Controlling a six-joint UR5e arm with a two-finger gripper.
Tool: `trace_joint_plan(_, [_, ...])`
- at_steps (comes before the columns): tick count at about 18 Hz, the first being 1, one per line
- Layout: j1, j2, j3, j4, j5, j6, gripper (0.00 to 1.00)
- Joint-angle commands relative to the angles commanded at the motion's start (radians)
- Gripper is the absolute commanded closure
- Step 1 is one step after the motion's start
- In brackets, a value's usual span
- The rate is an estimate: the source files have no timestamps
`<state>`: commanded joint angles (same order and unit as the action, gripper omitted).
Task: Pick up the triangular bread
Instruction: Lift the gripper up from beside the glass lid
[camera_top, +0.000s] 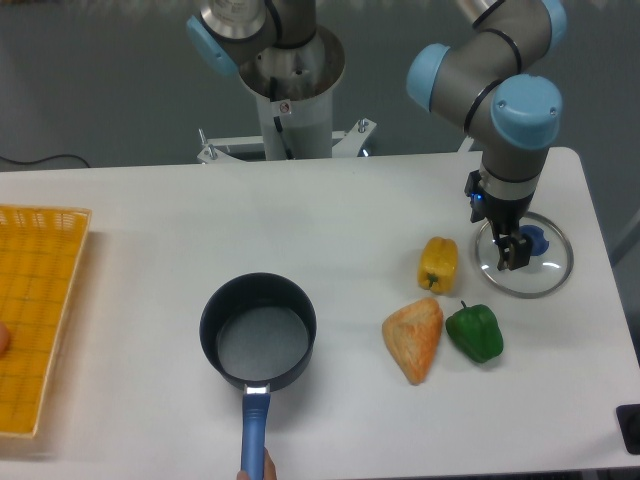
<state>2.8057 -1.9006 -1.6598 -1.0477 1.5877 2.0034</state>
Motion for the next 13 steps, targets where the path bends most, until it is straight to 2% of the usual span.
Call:
trace_joint_plan(6, [-0.006,-0.005,0.000,0.002,0.002,-0.024,0.00])
trace_joint_plan(13, [-0.012,-0.011,-0.029,0.017,-0.032,-0.150,0.00])
